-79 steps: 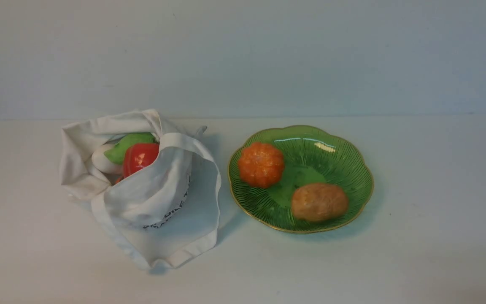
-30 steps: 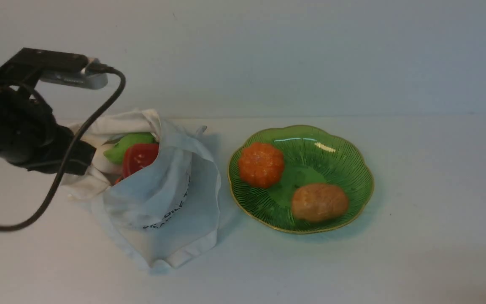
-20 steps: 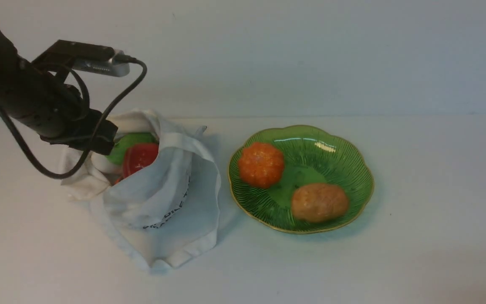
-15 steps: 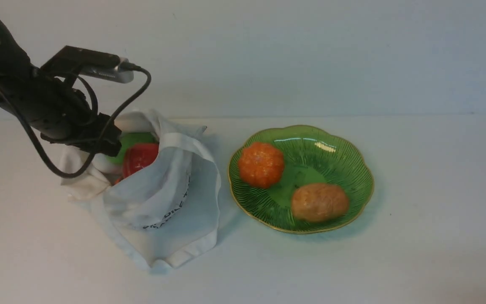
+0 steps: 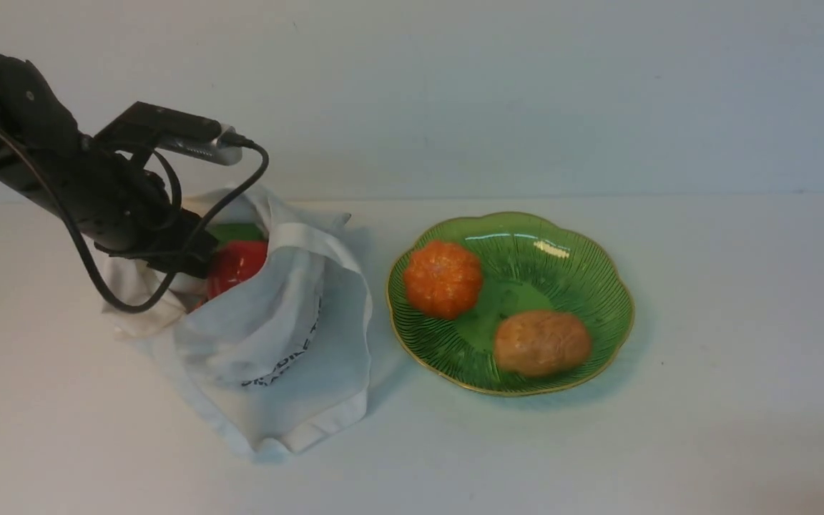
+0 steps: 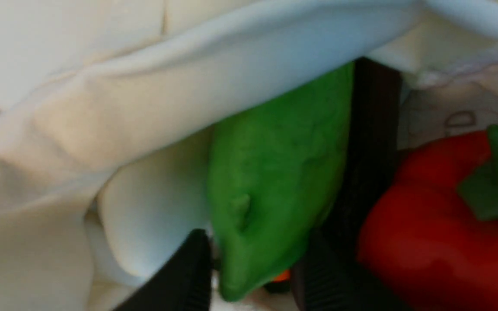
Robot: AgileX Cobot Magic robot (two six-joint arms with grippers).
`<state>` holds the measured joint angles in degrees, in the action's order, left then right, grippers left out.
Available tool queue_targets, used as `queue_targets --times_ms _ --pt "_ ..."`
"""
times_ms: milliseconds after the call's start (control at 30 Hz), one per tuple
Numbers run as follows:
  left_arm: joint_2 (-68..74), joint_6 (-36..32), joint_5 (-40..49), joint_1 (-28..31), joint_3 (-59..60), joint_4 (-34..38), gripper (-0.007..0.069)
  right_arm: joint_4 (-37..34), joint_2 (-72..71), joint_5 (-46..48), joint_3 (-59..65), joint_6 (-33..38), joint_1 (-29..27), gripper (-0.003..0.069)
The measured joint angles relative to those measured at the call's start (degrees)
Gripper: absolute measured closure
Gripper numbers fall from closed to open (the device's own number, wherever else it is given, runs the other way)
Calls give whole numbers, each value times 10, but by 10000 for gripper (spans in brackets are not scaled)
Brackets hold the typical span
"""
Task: Take vegetables from cloth bag on white table place on plate.
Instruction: 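Reach into the cloth bag and grasp the green cucumber with the left gripper, then place the green vegetable from the bag onto the plate with the left gripper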
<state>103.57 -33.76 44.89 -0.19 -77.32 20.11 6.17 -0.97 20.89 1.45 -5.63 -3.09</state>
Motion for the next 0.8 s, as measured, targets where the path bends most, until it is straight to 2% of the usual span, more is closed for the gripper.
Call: queue_targets --times_ms 67,300,667,800 --pt "0 -2 1 0 0 10 458 0 0 0 0 0 0 669" --pt "-2 3 37 0 -5 31 463 0 0 0 0 0 0 669" --pt "-71 156 232 0 -76 11 471 0 0 0 0 0 0 669" --pt "-90 178 254 0 -87 -7 471 0 0 0 0 0 0 669"
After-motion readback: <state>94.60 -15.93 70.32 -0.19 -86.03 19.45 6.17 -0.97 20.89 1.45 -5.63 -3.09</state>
